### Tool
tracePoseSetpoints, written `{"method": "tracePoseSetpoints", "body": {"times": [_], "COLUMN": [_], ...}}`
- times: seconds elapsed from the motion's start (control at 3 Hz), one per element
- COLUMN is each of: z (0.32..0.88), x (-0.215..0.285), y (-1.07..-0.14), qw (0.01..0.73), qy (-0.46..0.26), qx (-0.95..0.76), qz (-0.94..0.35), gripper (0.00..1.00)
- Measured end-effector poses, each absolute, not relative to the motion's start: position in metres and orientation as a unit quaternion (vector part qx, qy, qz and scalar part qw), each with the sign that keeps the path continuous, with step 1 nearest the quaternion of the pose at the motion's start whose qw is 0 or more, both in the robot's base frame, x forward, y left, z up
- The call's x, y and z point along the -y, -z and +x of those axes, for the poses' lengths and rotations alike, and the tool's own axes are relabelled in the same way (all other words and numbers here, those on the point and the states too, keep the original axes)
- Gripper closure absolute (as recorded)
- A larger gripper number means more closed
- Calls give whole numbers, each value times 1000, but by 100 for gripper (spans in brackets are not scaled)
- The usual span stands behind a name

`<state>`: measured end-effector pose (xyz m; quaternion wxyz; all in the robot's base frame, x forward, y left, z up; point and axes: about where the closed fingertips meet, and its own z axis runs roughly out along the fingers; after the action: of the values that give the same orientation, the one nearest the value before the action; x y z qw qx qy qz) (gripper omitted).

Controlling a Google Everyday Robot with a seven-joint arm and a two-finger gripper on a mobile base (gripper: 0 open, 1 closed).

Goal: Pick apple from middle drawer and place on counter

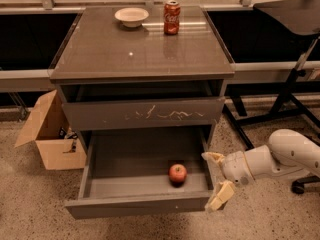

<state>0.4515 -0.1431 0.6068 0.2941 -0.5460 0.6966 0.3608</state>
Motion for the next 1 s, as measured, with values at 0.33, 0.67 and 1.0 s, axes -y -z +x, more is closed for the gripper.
{"method": "tracePoseSetpoints", "body": {"times": [0.33, 0.67, 1.0], "z": [469, 499, 531], "x": [145, 156, 163], "y": [-579, -554, -534], "qw": [282, 281, 280], "qy": [-362, -352, -327], "qx": [-706, -719, -727], "qz": [-540, -530, -535], "gripper": [0, 0, 0]}}
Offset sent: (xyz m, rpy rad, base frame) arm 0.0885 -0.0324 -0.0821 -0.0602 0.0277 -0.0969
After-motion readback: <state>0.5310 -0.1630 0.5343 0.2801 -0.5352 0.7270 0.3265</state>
